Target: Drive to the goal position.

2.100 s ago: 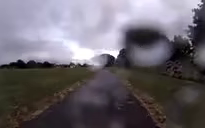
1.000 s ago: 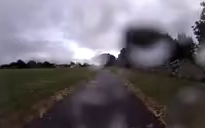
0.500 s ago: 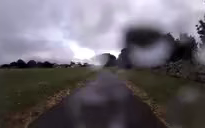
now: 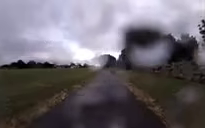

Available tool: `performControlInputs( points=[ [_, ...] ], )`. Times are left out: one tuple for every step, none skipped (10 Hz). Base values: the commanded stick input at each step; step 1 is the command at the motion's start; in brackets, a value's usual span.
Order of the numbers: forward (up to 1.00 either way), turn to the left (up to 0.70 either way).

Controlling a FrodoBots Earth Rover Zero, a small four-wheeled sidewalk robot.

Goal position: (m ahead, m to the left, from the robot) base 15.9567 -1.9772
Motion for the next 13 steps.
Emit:
performControlInputs(
  points=[
    [0.7, 0.0],
    [0.7, 0.0],
    [0.7, 0.0],
    [0.7, 0.0],
    [0.7, 0.0],
    [0.7, 0.0],
    [0.7, 0.0],
    [0.7, 0.0],
    [0.7, 0.0],
    [0.7, 0.0],
    [0.7, 0.0],
    [0.7, 0.0],
    [0.7, 0.0]
  ],
)
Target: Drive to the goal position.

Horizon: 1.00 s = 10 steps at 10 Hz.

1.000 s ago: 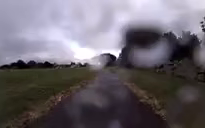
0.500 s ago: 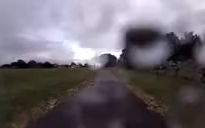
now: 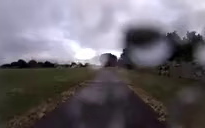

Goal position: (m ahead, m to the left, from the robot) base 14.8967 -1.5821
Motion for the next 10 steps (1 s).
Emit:
performControlInputs(
  points=[
    [0.7, 0.0],
    [0.7, 0.0],
    [0.7, 0.0],
    [0.7, 0.0],
    [0.7, 0.0],
    [0.7, 0.0],
    [0.7, 0.0],
    [0.7, 0.0],
    [0.7, 0.0],
    [0.7, 0.0]
  ],
)
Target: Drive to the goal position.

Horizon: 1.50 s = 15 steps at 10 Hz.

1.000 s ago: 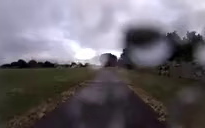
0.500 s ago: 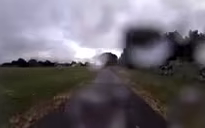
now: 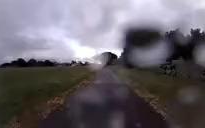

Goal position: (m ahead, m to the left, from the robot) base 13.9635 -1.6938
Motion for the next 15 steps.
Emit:
performControlInputs(
  points=[
    [0.7, 0.0],
    [0.7, 0.0],
    [0.7, 0.0],
    [0.7, 0.0],
    [0.7, 0.0],
    [0.7, 0.0],
    [0.7, 0.0],
    [0.7, 0.0],
    [0.7, 0.0],
    [0.7, 0.0],
    [0.7, 0.0],
    [0.7, 0.0],
    [0.7, 0.0],
    [0.7, 0.0],
    [0.7, 0.0]
  ],
)
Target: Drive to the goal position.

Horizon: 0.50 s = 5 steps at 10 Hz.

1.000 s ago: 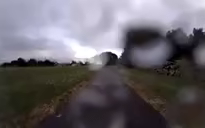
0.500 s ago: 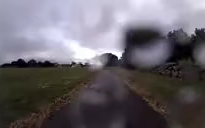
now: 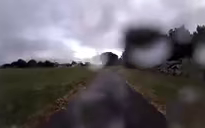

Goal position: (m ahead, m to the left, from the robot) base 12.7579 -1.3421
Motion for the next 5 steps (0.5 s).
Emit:
performControlInputs(
  points=[
    [0.7, 0.0],
    [0.7, 0.0],
    [0.7, 0.0],
    [0.7, 0.0],
    [0.7, 0.0]
  ],
)
